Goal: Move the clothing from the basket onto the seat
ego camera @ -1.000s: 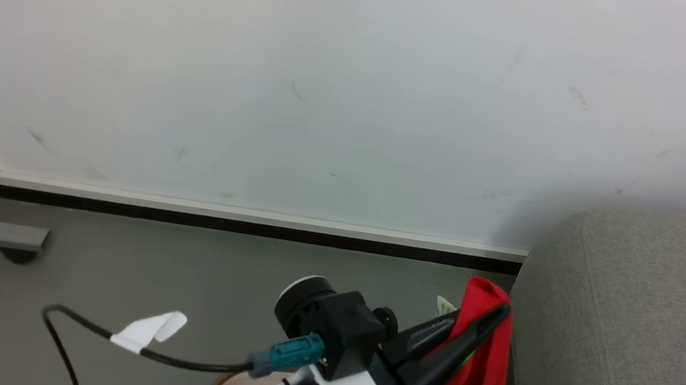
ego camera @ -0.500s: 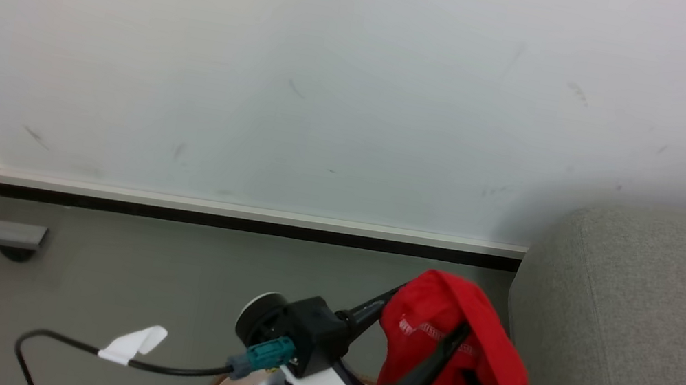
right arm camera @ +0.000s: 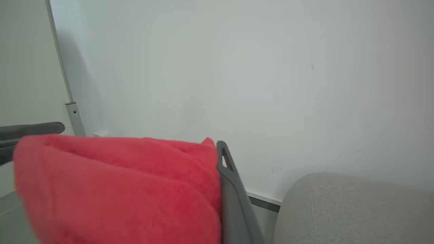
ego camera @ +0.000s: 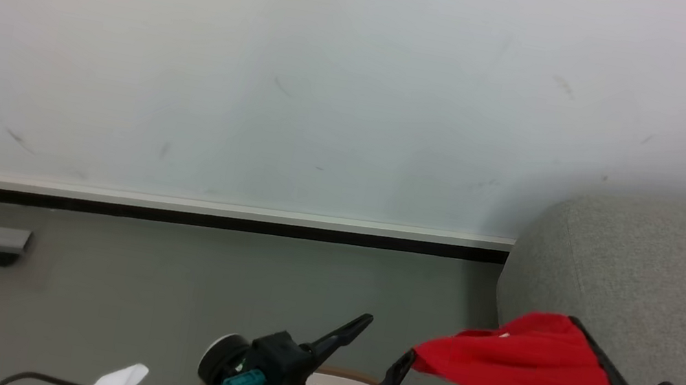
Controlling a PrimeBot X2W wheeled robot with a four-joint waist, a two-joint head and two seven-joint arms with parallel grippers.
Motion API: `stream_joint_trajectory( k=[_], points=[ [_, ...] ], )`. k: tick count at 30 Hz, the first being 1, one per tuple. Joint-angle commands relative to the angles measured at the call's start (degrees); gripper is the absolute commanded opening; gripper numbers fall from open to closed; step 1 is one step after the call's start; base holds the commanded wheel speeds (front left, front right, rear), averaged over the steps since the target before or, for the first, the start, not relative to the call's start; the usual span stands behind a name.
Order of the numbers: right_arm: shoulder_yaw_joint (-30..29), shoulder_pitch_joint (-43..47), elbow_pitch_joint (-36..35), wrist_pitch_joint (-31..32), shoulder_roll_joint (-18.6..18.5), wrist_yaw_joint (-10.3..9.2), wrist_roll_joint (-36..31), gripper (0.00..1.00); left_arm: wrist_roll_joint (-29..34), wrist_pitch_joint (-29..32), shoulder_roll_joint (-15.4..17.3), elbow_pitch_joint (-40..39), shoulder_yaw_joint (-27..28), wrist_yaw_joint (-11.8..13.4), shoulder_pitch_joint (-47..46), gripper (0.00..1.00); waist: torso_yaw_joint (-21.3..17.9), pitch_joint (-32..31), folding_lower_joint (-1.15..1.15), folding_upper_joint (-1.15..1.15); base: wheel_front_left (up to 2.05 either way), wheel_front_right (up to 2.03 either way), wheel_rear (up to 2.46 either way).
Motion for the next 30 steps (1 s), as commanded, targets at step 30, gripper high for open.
stream_joint_trajectory(
  k=[30],
  points=[
    [-13.2,4.2,-14.1,6.9,-3.8,-0.16,-4.2,0.0,0.7,-2.0,-3.4,6.2,-3.9,-3.2,-2.0,1.0,-16.4,4.1,0.0,0.0,0.0,0.0,0.0]
  ],
)
